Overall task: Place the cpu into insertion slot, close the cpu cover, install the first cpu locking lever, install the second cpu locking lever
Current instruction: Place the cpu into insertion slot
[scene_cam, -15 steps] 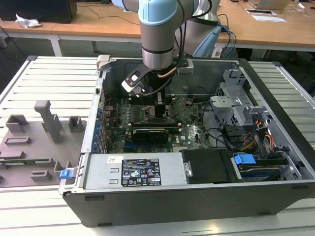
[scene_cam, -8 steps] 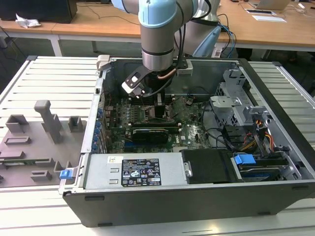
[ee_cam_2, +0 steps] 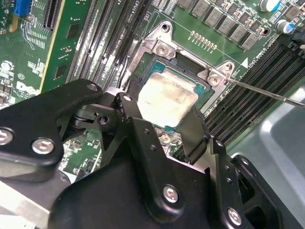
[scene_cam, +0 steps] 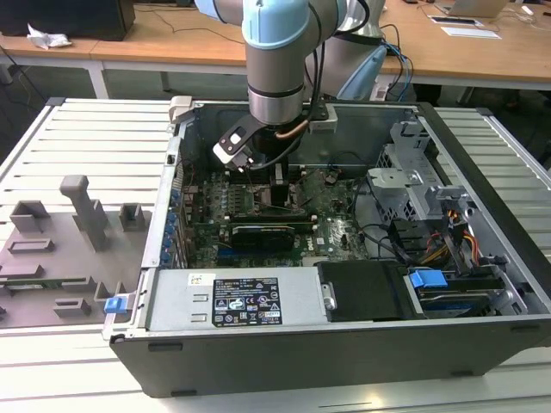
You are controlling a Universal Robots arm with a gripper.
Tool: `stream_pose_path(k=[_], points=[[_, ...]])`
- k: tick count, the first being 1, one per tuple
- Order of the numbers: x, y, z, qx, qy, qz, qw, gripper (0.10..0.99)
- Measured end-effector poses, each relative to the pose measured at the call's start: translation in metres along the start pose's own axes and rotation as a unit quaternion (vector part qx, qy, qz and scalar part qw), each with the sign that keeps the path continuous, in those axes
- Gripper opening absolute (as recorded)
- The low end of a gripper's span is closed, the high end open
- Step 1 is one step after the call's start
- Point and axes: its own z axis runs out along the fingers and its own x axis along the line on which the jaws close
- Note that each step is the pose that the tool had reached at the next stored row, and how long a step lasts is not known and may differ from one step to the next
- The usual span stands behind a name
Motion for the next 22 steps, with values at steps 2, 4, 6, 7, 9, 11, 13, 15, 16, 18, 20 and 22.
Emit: stream_pose_path(k=[2, 4, 6, 7, 9, 11, 13, 15, 16, 18, 20, 22], points=[[0.0005, -0.0001, 0.0002, 0.0, 0.0, 0.0, 1.0, 0.604], [0.0006, -0.0001, 0.0001, 0.0, 0.0, 0.0, 1.0, 0.604], [0.0007, 0.0001, -0.0017, 0.0, -0.0001, 0.0, 1.0, 0.604], [0.0007, 0.0003, -0.0048, 0.0004, -0.0002, 0.0, 1.0, 0.604], [0.0008, 0.001, -0.0096, 0.0026, -0.0007, 0.0, 1.0, 0.525], [0.0009, 0.0037, -0.0125, 0.014, -0.001, 0.0, 0.9999, 0.341], [0.0009, 0.0043, -0.014, 0.0168, -0.0011, 0.0, 0.9999, 0.161], [0.001, 0.0045, -0.0163, 0.0168, -0.001, 0.0, 0.9999, 0.106], [0.001, 0.0046, -0.0172, 0.0169, -0.0011, 0.0, 0.9999, 0.106], [0.001, 0.0048, -0.0198, 0.0169, -0.0013, 0.0, 0.9999, 0.106], [0.0011, 0.005, -0.0223, 0.017, -0.0015, 0.0, 0.9999, 0.106], [0.0011, 0.0052, -0.0245, 0.0171, -0.0016, 0.0, 0.9999, 0.106]])
